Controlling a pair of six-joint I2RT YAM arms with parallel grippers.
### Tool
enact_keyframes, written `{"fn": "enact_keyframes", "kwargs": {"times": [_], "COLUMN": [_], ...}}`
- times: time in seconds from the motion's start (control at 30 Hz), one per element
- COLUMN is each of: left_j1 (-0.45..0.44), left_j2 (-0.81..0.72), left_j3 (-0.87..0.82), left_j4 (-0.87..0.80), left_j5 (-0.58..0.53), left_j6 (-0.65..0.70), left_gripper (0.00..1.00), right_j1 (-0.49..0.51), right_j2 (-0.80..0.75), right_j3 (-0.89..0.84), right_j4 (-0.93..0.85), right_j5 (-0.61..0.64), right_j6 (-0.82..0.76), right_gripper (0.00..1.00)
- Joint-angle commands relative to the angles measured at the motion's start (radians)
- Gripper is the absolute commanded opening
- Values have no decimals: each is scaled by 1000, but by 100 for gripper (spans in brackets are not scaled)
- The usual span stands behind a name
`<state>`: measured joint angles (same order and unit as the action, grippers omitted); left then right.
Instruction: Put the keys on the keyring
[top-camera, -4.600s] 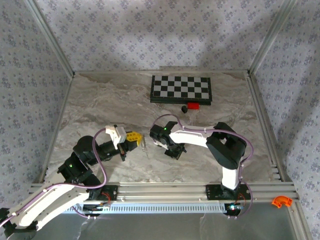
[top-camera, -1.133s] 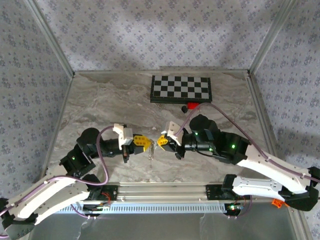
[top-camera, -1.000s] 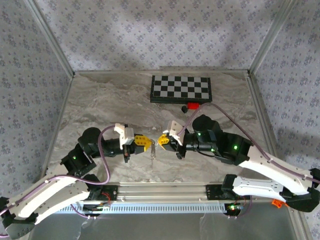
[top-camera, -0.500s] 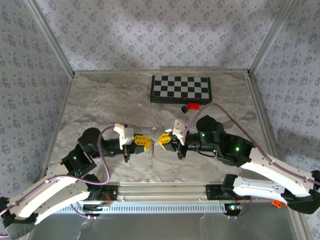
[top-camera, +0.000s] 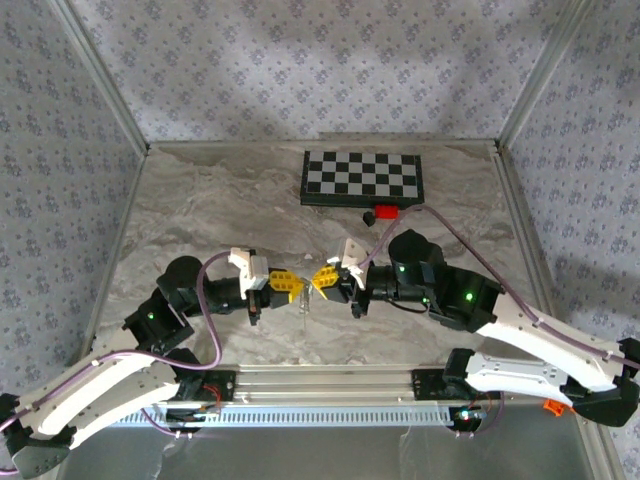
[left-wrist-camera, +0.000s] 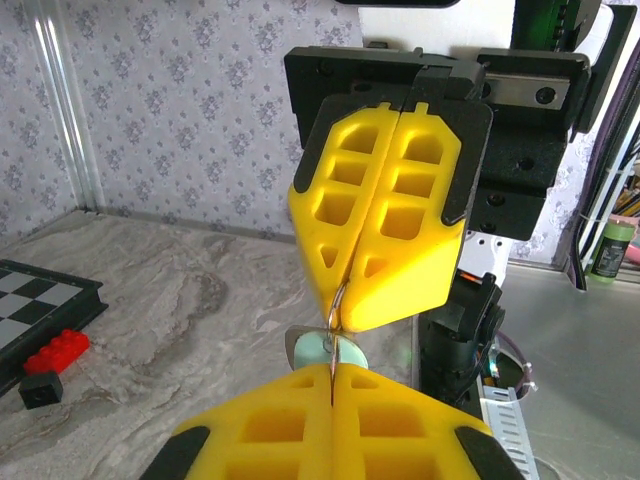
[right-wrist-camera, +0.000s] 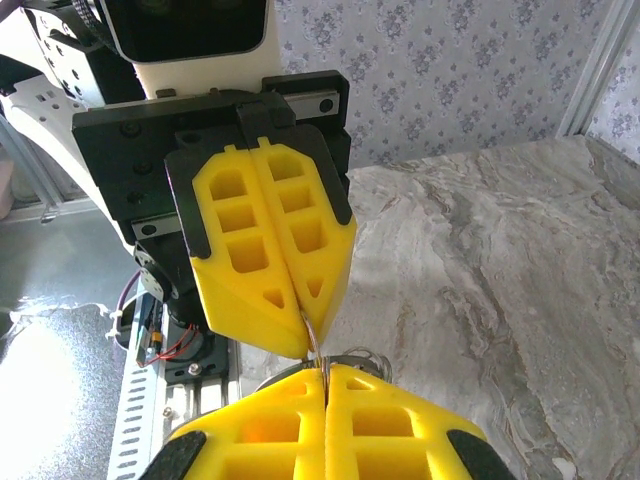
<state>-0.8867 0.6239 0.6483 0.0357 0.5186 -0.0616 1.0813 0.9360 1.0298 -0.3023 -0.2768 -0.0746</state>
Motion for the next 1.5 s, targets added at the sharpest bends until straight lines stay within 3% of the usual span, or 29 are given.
{"fn": "enact_keyframes", "kwargs": {"times": [0.0,1.47], "left_j1": [-7,-6], "left_j2": [-12,-32], "left_j3": [6,5], "left_j4": [59,56], "left_j5": [-9,-21], "left_j6": [1,-2], "left_gripper": [0,0], "right_j1": [-4,-8], "right_j2": [-1,17], "right_j3": [-6,0], "right_j4": [26,40], "right_j5": [-24,-1], "right_j6": [16,10], "right_gripper": [0,0]}}
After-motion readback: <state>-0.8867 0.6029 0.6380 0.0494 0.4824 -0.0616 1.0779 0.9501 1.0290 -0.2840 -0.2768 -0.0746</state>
